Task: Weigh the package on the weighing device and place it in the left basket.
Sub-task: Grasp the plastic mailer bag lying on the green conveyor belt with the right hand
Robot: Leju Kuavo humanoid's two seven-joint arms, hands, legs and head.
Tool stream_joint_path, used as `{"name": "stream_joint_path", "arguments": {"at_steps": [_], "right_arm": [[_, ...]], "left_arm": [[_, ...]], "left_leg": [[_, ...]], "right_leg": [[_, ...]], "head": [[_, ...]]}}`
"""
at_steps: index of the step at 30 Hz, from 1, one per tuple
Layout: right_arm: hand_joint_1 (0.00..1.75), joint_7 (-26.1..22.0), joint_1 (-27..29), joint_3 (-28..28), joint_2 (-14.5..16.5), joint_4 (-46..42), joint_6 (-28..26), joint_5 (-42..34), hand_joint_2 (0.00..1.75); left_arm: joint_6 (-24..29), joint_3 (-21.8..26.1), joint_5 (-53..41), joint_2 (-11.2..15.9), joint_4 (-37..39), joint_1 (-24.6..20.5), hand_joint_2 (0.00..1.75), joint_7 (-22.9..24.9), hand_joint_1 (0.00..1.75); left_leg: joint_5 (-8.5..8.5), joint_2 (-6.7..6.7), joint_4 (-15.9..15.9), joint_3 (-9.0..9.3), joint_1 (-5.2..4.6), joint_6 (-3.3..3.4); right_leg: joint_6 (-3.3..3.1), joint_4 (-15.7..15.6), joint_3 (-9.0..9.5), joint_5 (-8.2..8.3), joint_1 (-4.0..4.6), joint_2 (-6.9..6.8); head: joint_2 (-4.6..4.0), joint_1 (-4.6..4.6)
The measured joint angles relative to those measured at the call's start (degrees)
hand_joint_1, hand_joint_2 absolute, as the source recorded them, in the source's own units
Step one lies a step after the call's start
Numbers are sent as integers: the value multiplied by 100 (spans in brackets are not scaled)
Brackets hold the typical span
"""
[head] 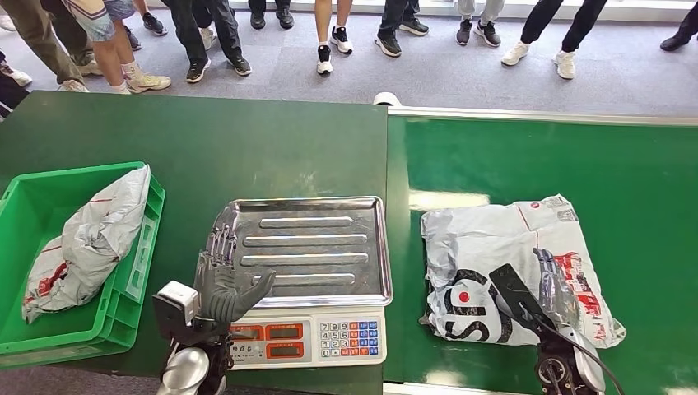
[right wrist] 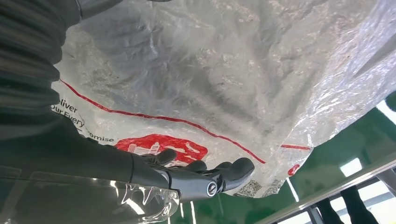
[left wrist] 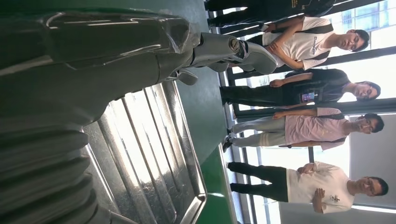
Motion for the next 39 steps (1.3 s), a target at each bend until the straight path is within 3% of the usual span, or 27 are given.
{"name": "stream_joint_path", "arguments": {"at_steps": [11,17,29,39], "right_arm": [[0,26,-2,0,-17,62,69,14,175],[0,299,-81,58,-147,367,692,173,175],[0,91,-1286,798,-572,2122,1330,422,175],[0,56,-1546,1031,-621,2515,1358,429,175]], "left_arm": [[0,30,0,-2,0,1,175,0,0],[-30,35,0,2,11,-17,175,4,0],[-58,-14,59,10,88,-190,175,50,0],[-59,-15,63,16,114,-209,175,55,0]], "left_leg": [[0,0,-1,0,1,0],[0,0,0,0,0,0],[0,28,0,42,0,0],[-1,28,1,66,0,1]], "right_leg": [[0,0,-1,0,1,0],[0,0,0,0,0,0],[0,-2,31,4,0,20],[0,-4,59,4,0,20]], "head": [[0,-1],[0,1],[0,0],[0,0]]}}
